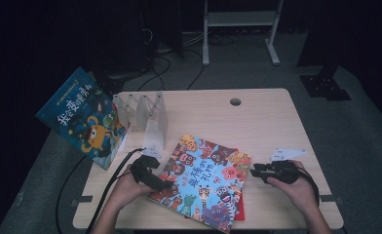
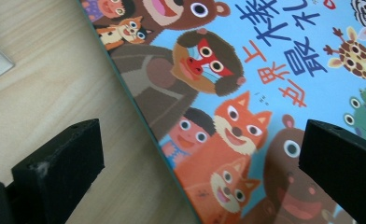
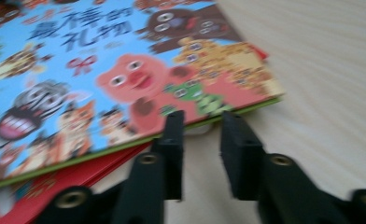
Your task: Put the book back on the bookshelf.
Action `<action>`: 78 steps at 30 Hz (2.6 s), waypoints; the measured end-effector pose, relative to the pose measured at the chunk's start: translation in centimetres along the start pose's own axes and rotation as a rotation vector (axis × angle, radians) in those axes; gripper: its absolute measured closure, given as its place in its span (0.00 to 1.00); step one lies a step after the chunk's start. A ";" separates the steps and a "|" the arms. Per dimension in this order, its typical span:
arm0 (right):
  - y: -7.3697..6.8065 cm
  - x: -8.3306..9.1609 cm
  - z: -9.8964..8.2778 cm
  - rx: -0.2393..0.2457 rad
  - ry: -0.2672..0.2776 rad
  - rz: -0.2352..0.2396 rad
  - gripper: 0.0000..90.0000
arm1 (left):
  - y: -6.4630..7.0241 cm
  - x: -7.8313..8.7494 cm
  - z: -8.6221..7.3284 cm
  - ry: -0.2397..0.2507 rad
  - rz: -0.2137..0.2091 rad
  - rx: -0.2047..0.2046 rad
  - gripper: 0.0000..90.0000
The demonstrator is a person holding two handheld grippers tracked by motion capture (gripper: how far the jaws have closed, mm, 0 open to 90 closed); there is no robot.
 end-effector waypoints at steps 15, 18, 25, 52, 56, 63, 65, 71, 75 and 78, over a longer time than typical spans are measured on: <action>-5.5 -1.0 -1.6 0.064 -0.050 0.143 0.99 | -1.0 -0.3 -0.1 0.014 -0.004 0.036 0.00; -5.7 -1.1 -1.7 0.069 -0.056 0.140 1.00 | -1.1 -0.5 -0.2 0.014 -0.010 0.044 0.00; -6.0 -1.7 -1.3 0.073 -0.056 0.149 1.00 | -1.3 -0.8 -0.2 0.016 -0.031 0.051 0.00; -6.7 -3.1 -0.2 0.110 -0.074 0.142 1.00 | -1.1 -1.9 0.1 0.022 -0.132 0.108 0.00; -6.7 -3.1 -0.2 0.112 -0.073 0.138 1.00 | -1.0 -2.1 0.1 0.017 -0.152 0.124 0.00; -6.8 -3.1 -0.1 0.104 -0.065 0.134 0.99 | -0.9 -2.2 0.3 -0.002 -0.150 0.137 0.00; -6.8 -3.1 0.1 0.103 -0.069 0.132 1.00 | -1.0 -2.0 0.4 0.002 -0.159 0.153 0.00; -7.1 -3.7 0.5 0.104 -0.072 0.139 1.00 | -1.7 -1.5 0.6 0.022 -0.174 0.179 0.00; -7.2 -4.0 0.7 0.102 -0.079 0.142 1.00 | -1.9 -0.7 0.9 0.005 -0.171 0.160 0.00; -7.3 -4.2 0.9 0.106 -0.086 0.143 1.00 | -2.0 0.0 1.5 0.022 -0.171 0.157 0.00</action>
Point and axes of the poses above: each handheld gripper's, and its own axes: x roughly backward along the jaws, z roughly out of its top, y roughly to its right, the point moved 10 cm from there along -x, roughly forward along the jaws, and after that the axes turned 3 degrees about z, right-handed, at the moved point
